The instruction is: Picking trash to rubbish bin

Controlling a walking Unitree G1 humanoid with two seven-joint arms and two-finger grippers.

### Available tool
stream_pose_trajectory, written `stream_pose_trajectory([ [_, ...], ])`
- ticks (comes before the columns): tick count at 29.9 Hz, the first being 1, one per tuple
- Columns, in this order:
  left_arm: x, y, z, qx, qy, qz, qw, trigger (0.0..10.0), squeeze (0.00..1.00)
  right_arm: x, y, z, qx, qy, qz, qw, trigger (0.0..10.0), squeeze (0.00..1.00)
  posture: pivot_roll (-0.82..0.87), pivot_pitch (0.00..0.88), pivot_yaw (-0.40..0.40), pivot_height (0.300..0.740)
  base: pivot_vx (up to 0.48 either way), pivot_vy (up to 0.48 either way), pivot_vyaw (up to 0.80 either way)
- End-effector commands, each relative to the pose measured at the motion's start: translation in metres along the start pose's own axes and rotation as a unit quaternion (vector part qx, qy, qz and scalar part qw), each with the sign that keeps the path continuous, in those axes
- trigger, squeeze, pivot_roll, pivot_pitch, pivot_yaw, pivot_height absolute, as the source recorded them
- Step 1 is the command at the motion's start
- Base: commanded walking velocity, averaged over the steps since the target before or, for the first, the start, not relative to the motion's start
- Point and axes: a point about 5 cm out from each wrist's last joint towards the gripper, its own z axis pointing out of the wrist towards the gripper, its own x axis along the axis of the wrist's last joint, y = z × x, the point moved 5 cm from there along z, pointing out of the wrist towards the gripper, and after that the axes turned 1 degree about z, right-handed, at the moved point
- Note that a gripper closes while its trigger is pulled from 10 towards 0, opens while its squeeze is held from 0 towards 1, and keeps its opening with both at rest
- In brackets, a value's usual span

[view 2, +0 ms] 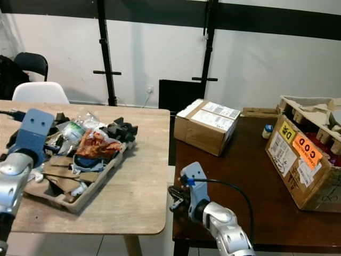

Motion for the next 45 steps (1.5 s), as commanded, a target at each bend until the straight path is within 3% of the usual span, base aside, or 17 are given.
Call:
stream_pose_trajectory([
  [1,-0.014,0.001,-0.001,-0.004,-0.033,0.009,0.999,10.0,0.0,-0.005,0.0,-0.001,0.003,-0.009,-0.006,1.0,10.0,0.0,-0.01,0.069,-0.053,0.74,0.0,0.0,0.0],
  [6,-0.045,-0.013,-0.004,0.009,-0.098,-0.01,0.995,10.0,0.0,-0.007,0.0,-0.004,0.007,-0.012,-0.014,1.0,10.0,0.0,-0.01,0.065,-0.055,0.74,0.0,0.0,0.0],
  [13,-0.051,-0.018,-0.008,-0.02,-0.109,-0.021,0.994,10.0,0.0,-0.008,-0.002,-0.003,0.011,-0.015,-0.02,1.0,10.0,0.0,-0.01,0.06,-0.061,0.74,0.0,0.0,0.0],
  [17,-0.06,-0.013,-0.012,-0.062,-0.136,-0.019,0.989,10.0,0.0,-0.008,-0.003,-0.003,0.012,-0.015,-0.022,1.0,10.0,0.0,-0.01,0.058,-0.062,0.74,0.0,0.0,0.0],
  [21,-0.079,-0.002,-0.023,-0.121,-0.181,0.012,0.976,10.0,0.0,-0.007,-0.004,-0.001,0.015,-0.015,-0.023,1.0,10.0,0.0,-0.01,0.057,-0.064,0.74,0.0,0.0,0.0],
  [27,-0.088,0.001,-0.026,-0.137,-0.196,0.034,0.971,10.0,0.0,-0.007,-0.005,-0.001,0.016,-0.014,-0.023,1.0,10.0,0.0,-0.01,0.06,-0.065,0.74,0.0,0.0,0.0],
  [38,-0.078,-0.01,-0.018,-0.106,-0.17,0.05,0.979,10.0,0.0,-0.008,-0.007,-0.002,0.016,-0.013,-0.021,1.0,10.0,0.0,-0.01,0.064,-0.062,0.74,0.0,0.0,0.0],
  [45,-0.057,-0.015,-0.01,-0.09,-0.094,0.044,0.991,10.0,0.0,-0.009,-0.009,-0.002,0.017,-0.014,-0.019,1.0,10.0,0.0,-0.01,0.071,-0.061,0.74,0.0,0.0,0.0],
])
